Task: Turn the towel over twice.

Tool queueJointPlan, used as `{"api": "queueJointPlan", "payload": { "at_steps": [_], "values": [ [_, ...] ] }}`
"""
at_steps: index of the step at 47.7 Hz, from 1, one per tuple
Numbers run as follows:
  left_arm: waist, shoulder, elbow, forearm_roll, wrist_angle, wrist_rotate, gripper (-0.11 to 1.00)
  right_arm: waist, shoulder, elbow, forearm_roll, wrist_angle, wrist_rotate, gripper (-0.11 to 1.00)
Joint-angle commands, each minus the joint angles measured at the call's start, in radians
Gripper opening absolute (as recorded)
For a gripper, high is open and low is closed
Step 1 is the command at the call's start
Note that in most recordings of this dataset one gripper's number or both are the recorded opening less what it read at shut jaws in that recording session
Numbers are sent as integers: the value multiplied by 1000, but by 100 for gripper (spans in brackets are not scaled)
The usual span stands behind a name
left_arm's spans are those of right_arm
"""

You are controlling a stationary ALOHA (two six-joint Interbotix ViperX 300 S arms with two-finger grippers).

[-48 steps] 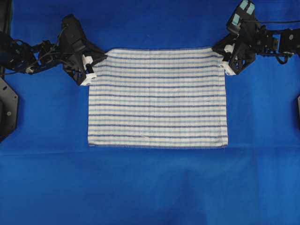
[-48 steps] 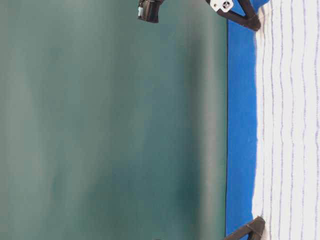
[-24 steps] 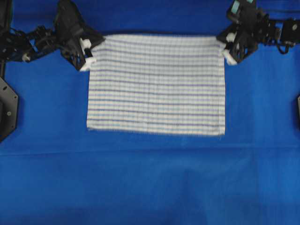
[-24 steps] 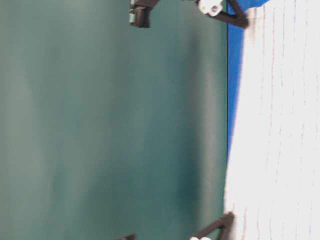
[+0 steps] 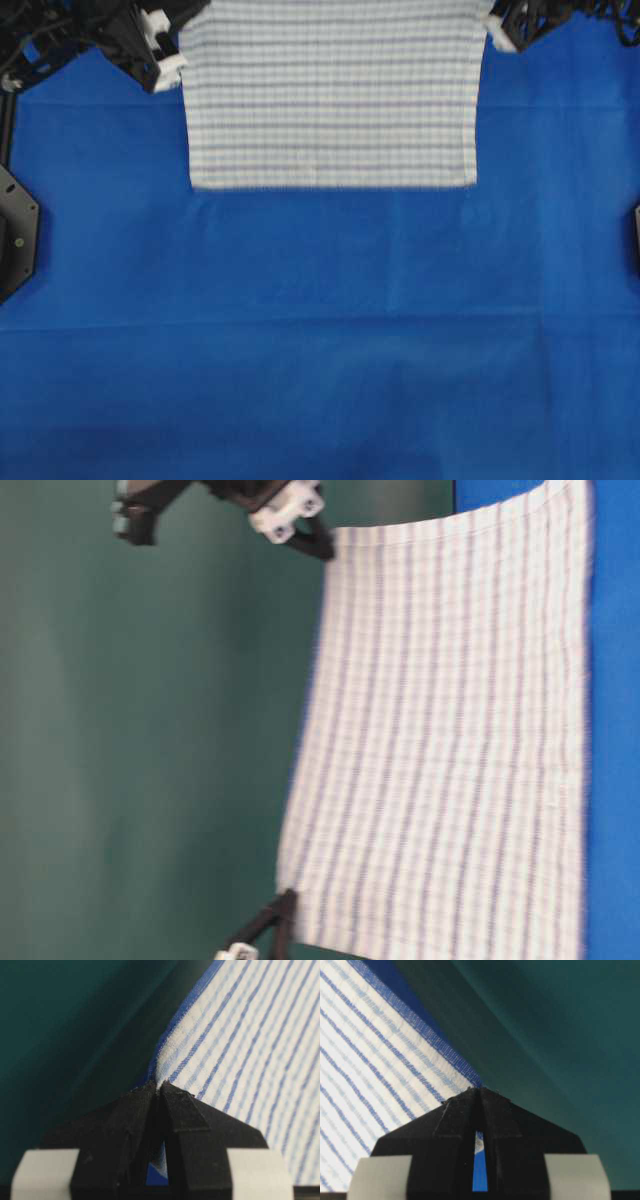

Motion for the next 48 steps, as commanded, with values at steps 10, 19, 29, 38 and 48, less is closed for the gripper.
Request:
{"api": "queueJointPlan", "payload": {
  "at_steps": [10, 19, 29, 38, 48],
  "values": [
    [14, -72, -54, -2, -28, 20, 3, 29, -152, -89, -6, 87, -34, 3],
    [-6, -115, -43, -2, -66, 26, 3, 126, -244, -89, -6, 176, -34, 3],
    [-77, -155, -11, -2, -58, 34, 3, 268, -318, -58, 2, 284, -15, 3],
    [-202, -198, 48, -2, -23, 32, 3, 463, -345, -32, 12, 440, 35, 3],
    [-350, -241, 160, -2, -8, -25, 3, 683, -336, 29, 14, 505, 178, 3]
  ]
}}
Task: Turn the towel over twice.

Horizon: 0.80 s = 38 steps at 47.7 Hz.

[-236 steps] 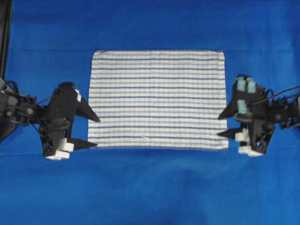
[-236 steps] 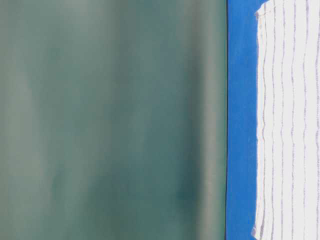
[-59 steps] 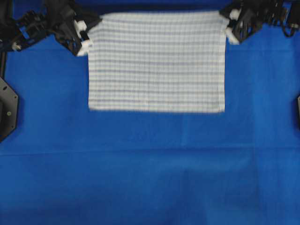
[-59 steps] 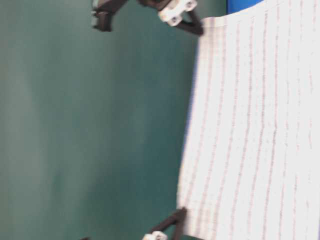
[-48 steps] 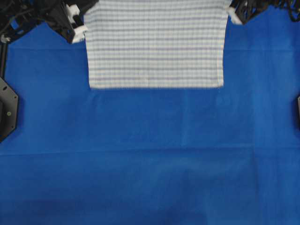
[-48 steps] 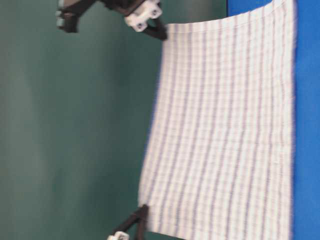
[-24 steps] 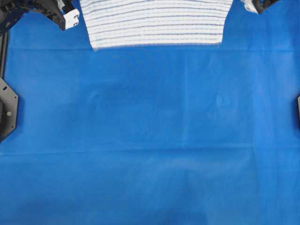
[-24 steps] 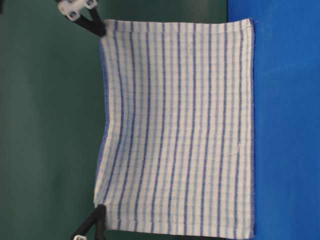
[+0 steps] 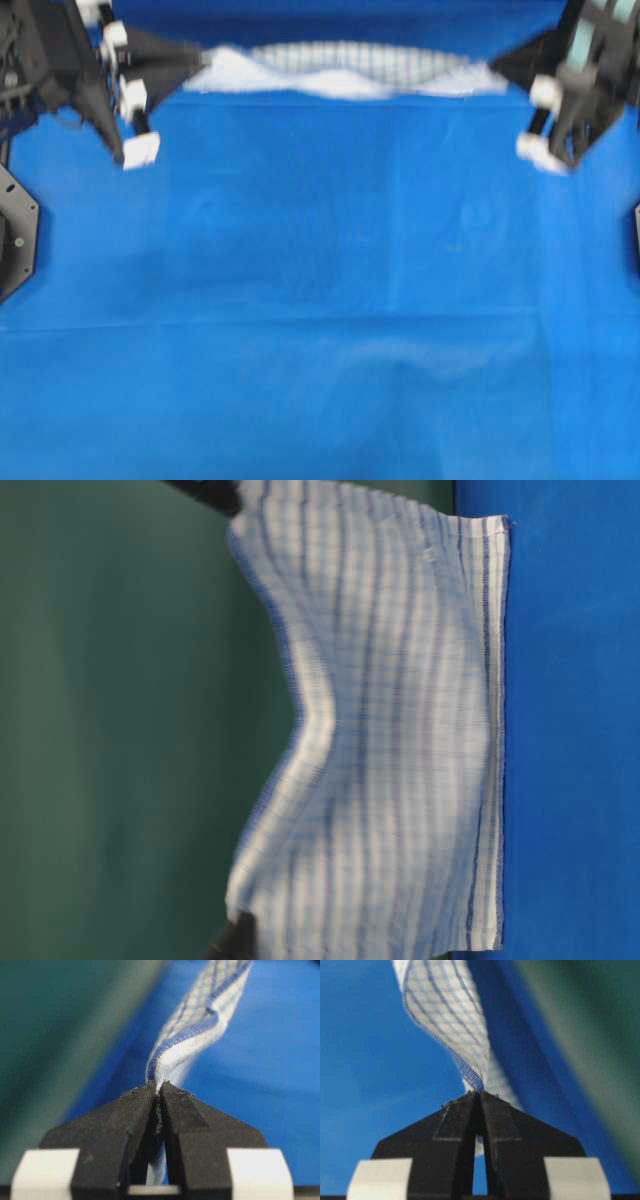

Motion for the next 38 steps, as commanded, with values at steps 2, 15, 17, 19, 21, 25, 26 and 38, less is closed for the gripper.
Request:
{"api": "queueJointPlan", "payload": {
  "at_steps": [2, 15, 17, 19, 21, 25, 26, 38],
  "values": [
    [-66, -23, 41, -2, 0, -38, 3, 98, 5, 25, 2, 5, 91, 3],
    [-268, 17, 127, -2, 52, -91, 3, 282, 115, 133, 2, -17, 393, 3],
    [-299, 34, 133, -2, 52, -107, 3, 304, 137, 141, 2, -23, 431, 3],
    [-333, 61, 137, -2, 52, -133, 3, 324, 156, 149, 2, -29, 468, 3],
    [-357, 87, 138, -2, 52, -160, 3, 344, 173, 155, 0, -40, 502, 3],
    [-403, 144, 137, -2, 52, -218, 3, 387, 207, 167, 2, -72, 566, 3],
    [-414, 158, 133, -2, 52, -232, 3, 396, 213, 169, 0, -80, 580, 3],
    [-511, 308, 89, -2, 51, -328, 3, 482, 295, 175, 0, -163, 721, 3]
  ]
}}
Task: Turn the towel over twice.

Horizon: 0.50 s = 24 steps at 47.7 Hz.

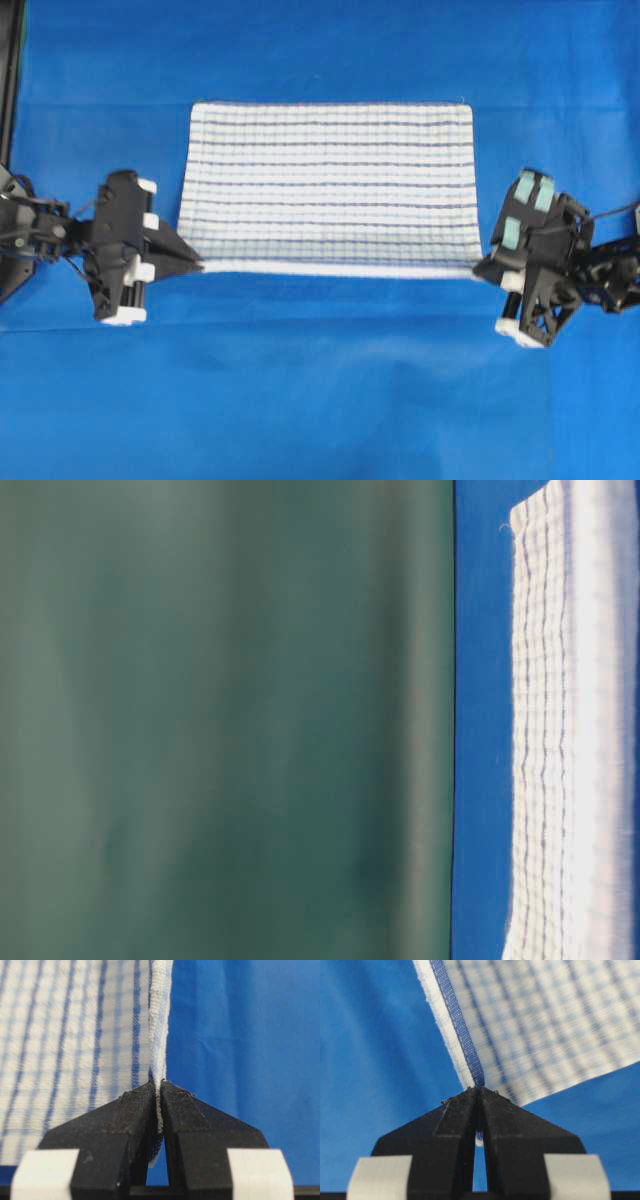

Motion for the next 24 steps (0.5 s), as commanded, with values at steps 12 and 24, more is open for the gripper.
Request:
{"api": "queueJointPlan", "payload": {
  "at_steps": [12, 24],
  "values": [
    [-81, 77, -51, -2, 3, -6, 3, 86, 72, -29, -2, -28, 97, 3],
    [-81, 78, -55, -3, 14, -5, 3, 89, 115, -46, -6, -29, 106, 3]
  ]
}}
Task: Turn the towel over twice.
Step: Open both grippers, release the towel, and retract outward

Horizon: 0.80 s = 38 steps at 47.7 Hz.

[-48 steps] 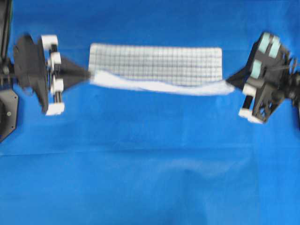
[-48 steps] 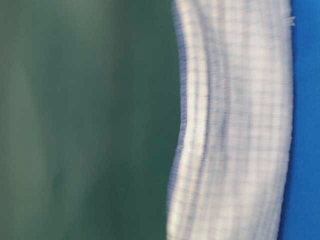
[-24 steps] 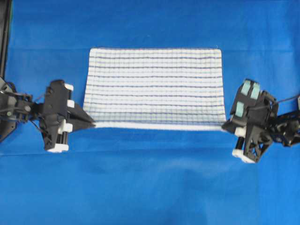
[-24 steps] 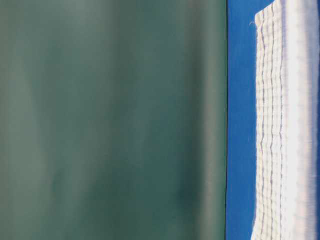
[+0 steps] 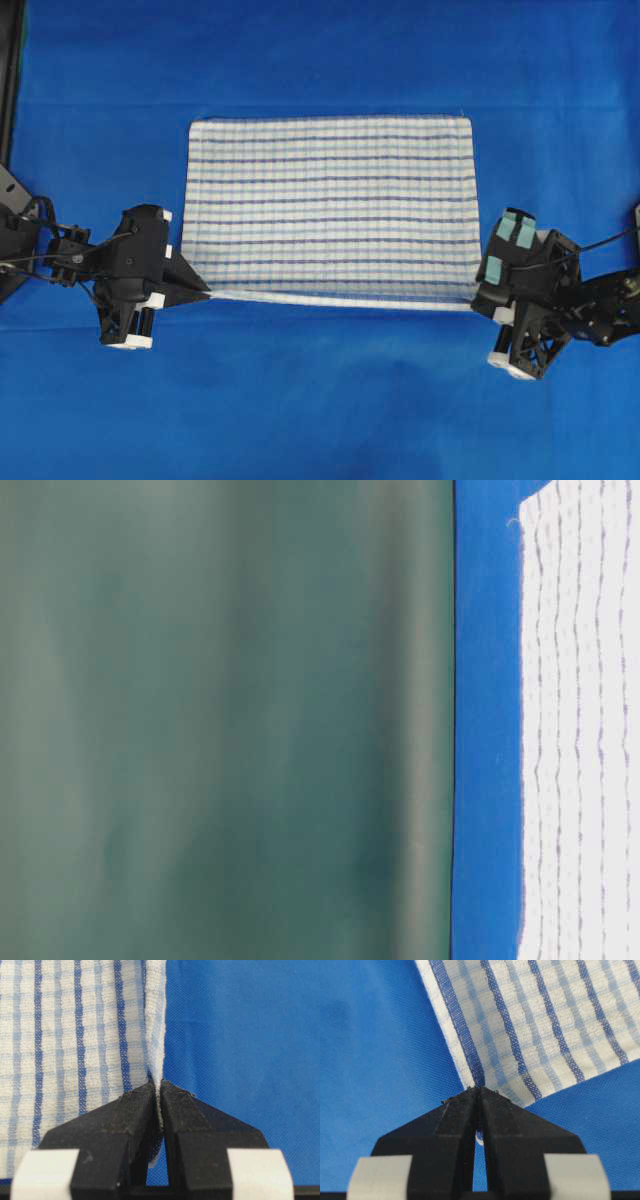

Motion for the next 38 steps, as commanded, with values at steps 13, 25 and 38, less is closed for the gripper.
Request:
{"api": "queueJointPlan", "payload": {
  "at_steps": [13, 25, 38],
  "values": [
    [0, -5, -12, -2, 32, 0, 6, 0, 2, -21, -12, 2, -2, 4],
    [0, -21, -25, -2, 71, 3, 57, -2, 0, -40, -28, 17, -6, 53],
    [2, -143, -87, -2, 233, 17, 64, -3, -109, -64, -109, 127, -34, 59]
  ]
}}
